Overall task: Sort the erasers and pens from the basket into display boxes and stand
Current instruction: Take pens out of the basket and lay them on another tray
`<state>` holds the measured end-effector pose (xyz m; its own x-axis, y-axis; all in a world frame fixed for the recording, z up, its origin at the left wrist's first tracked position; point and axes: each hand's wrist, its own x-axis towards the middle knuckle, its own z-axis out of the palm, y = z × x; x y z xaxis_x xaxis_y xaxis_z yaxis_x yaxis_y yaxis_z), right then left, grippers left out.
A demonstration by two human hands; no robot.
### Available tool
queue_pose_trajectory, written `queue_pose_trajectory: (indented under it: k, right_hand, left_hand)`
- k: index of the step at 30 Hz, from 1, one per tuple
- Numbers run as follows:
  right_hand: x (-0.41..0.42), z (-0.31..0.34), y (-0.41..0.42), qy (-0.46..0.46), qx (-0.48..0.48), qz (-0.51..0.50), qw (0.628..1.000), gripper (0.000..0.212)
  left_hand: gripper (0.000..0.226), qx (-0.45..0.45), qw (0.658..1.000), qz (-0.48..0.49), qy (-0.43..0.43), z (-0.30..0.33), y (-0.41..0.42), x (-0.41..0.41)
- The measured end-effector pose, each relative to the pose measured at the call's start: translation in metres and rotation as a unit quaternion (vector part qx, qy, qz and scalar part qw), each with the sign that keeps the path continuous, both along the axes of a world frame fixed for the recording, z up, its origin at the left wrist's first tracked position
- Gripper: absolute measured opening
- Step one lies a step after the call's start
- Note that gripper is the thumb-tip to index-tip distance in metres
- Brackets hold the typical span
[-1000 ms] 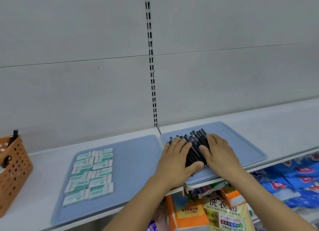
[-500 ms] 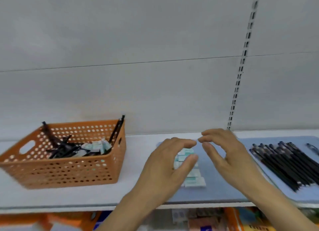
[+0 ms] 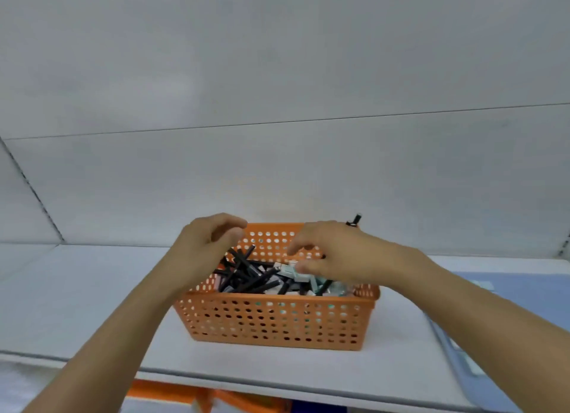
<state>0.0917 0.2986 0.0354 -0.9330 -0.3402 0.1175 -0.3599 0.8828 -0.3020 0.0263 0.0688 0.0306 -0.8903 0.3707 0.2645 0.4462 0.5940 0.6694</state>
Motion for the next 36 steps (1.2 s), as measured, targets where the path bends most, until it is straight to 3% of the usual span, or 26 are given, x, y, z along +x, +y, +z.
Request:
queue_pose_trajectory:
  k: [3,6,11,14,19,20,22,24,26,27,31,36]
  right_hand:
    - [-0.031,-0.009,-0.041,-0.079,0.058,0.018,0.995,0.031]
    - [-0.053,-0.024,-0.068,-0.138,0.151,0.017,0.979,0.015]
    - [-0.051,-0.021,-0.072,-0.097,0.236,-0.003,0.967,0.018]
    - [-0.046,-0.002,-0.047,-0.095,0.139,-0.042,0.985,0.031]
    - [-0.056,0.002,-0.052,-0.131,-0.132,-0.024,0.982,0.031]
    - [-0.056,0.002,-0.06,-0.135,-0.157,-0.011,0.978,0.03]
    - [-0.056,0.003,-0.074,-0.171,-0.216,0.027,0.961,0.03]
    - [-0.059,0.005,-0.081,-0.22,-0.256,0.03,0.941,0.047]
    - [-0.07,0.002,-0.081,-0.222,-0.219,-0.022,0.95,0.067]
    - [-0.077,-0.002,-0.081,-0.202,-0.178,-0.055,0.961,0.067]
    - [-0.097,-0.026,-0.088,-0.136,-0.025,-0.048,0.989,0.025]
    - [-0.098,-0.039,-0.097,-0.089,0.053,-0.035,0.994,0.033]
  left_hand:
    - [0.016,0.03,0.999,-0.009,-0.032,-0.014,-0.007,-0.011]
    - [0.017,0.101,0.994,0.0,-0.04,-0.018,-0.01,-0.013]
    - [0.019,0.195,0.98,0.027,-0.036,-0.017,-0.015,-0.01]
    - [0.027,0.287,0.952,0.084,-0.057,-0.011,-0.016,-0.009]
    - [0.082,0.383,0.902,0.123,-0.155,-0.002,-0.001,-0.007]
    - [0.077,0.43,0.878,0.093,-0.188,-0.001,0.002,-0.009]
    - [0.038,0.543,0.801,0.031,-0.252,0.0,0.006,-0.013]
    - [0.017,0.619,0.738,0.044,-0.265,-0.001,0.003,-0.015]
    - [0.017,0.667,0.7,0.075,-0.244,-0.003,-0.005,-0.017]
    - [0.017,0.681,0.688,0.08,-0.238,-0.004,-0.009,-0.018]
    - [0.019,0.682,0.683,0.089,-0.247,-0.011,-0.016,-0.015]
    - [0.019,0.685,0.681,0.094,-0.24,-0.012,-0.015,-0.006]
